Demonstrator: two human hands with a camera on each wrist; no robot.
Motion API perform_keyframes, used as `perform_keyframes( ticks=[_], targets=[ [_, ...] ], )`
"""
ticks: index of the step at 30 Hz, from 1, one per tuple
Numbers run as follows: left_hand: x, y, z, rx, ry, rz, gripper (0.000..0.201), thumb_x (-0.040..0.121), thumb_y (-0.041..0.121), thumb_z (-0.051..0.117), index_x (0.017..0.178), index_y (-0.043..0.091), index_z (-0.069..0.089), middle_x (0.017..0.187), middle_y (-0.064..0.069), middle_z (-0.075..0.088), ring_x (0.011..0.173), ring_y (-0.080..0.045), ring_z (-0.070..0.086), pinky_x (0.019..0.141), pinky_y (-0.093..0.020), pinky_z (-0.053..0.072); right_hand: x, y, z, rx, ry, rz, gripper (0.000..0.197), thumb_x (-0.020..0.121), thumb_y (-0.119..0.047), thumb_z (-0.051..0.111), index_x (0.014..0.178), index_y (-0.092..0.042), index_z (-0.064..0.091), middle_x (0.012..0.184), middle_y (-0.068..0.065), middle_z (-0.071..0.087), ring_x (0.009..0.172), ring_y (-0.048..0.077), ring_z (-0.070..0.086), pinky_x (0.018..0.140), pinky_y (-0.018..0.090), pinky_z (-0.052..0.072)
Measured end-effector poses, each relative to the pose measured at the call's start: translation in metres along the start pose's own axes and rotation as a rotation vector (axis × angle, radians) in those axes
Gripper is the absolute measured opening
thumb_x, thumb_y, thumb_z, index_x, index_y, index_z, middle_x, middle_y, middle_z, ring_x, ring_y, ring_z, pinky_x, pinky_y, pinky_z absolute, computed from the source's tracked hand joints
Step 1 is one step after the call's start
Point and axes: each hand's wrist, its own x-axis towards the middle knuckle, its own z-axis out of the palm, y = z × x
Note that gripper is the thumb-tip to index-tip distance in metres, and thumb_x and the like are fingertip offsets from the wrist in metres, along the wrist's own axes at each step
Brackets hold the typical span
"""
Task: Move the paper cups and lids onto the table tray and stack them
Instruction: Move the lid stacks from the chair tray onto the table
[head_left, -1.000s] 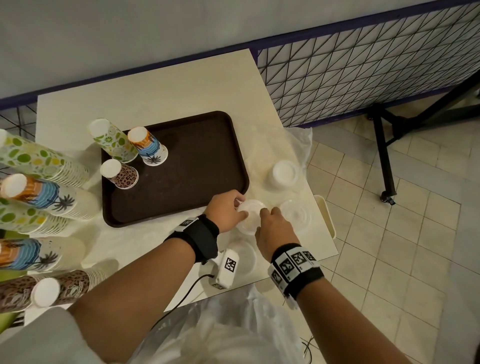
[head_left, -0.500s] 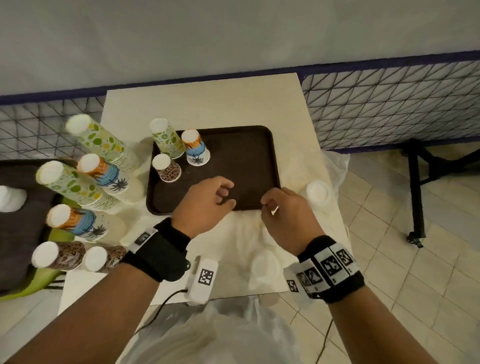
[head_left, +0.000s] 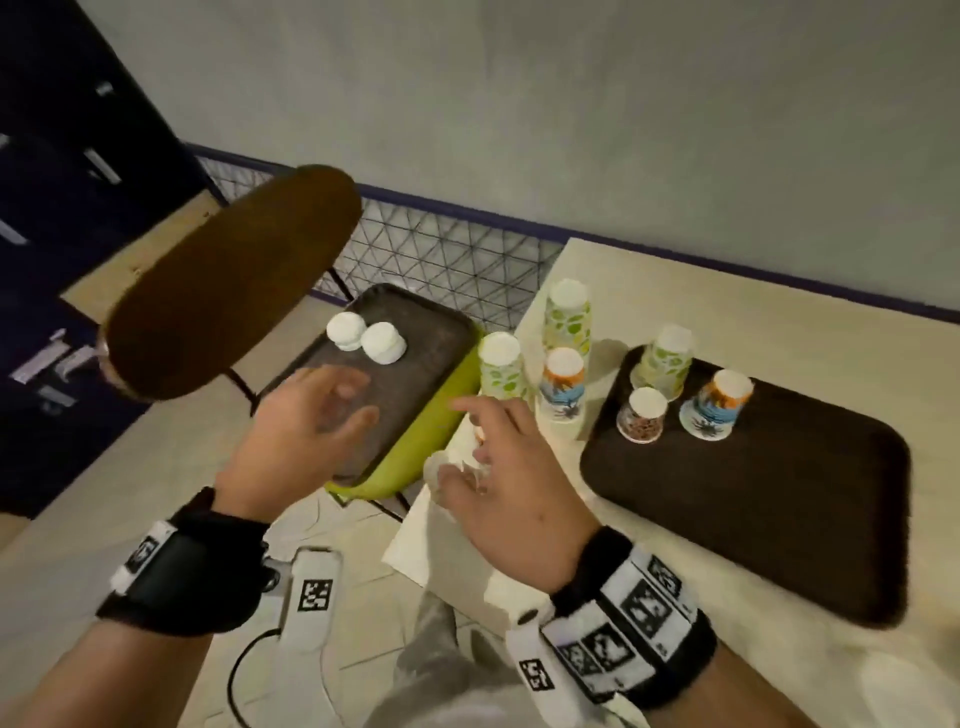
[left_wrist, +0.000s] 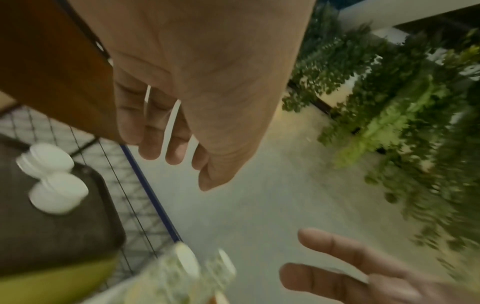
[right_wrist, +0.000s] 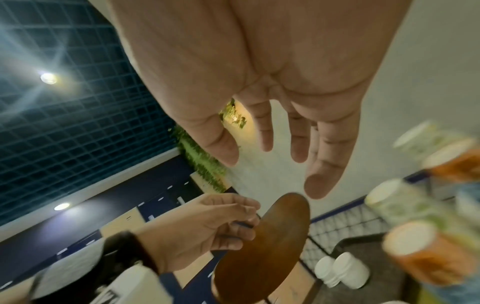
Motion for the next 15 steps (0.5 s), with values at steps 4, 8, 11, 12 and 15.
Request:
perform_keyframes(
  ticks=[4,8,11,12,15],
  targets=[
    [0.051,-0.089,-0.023,0.025,0.058,-0.095,0.037,0.092,0.035,0.072,0.126,0.031,0.057,0.105,0.006,0.058,0.089,-0.015,0.066,0.083,-0.042,0.056,0.074,-0.026,0.076,-0.098,-0.112,0.046,0.063,0.092,-0.027,0.06,0.147,-0.027,0.031,0.138,-0.001,0.03,0.118,0.02,0.047,0.1,0.028,0.039],
    [0.108,-0.164,-0.019,0.032,-0.03,-0.139,0.063,0.09,0.035,0.075,0.144,0.029,0.043,0.118,-0.002,0.052,0.098,-0.024,0.061,0.096,-0.05,0.053,0.15,-0.026,0.153,-0.134,-0.124,0.201,0.072,0.09,-0.025,0.061,0.151,-0.027,0.023,0.143,0.003,0.025,0.13,0.029,0.041,0.11,0.043,0.039],
    [0.144,-0.204,-0.008,0.017,-0.094,-0.177,0.079,0.09,0.032,0.075,0.154,0.03,0.029,0.136,-0.014,0.044,0.087,-0.016,0.055,0.097,-0.04,0.049,0.205,-0.009,0.2,-0.215,-0.101,0.33,0.078,0.087,-0.028,0.063,0.151,-0.028,0.019,0.145,0.006,0.022,0.13,0.035,0.041,0.109,0.049,0.04],
    [0.155,-0.213,-0.003,0.007,-0.103,-0.185,0.083,0.09,0.03,0.075,0.157,0.03,0.026,0.137,-0.016,0.042,0.082,-0.013,0.052,0.094,-0.036,0.046,0.222,-0.001,0.213,-0.261,-0.086,0.377,0.08,0.086,-0.03,0.064,0.151,-0.029,0.017,0.147,0.007,0.021,0.131,0.038,0.04,0.109,0.051,0.04],
    [0.185,-0.241,0.017,0.004,-0.122,-0.212,0.094,0.089,0.027,0.077,0.161,0.032,0.017,0.144,-0.018,0.036,0.086,-0.016,0.05,0.096,-0.035,0.045,0.267,0.022,0.237,-0.376,-0.031,0.471,0.084,0.086,-0.027,0.064,0.153,-0.027,0.014,0.154,0.012,0.014,0.133,0.044,0.032,0.11,0.05,0.037]
  ],
)
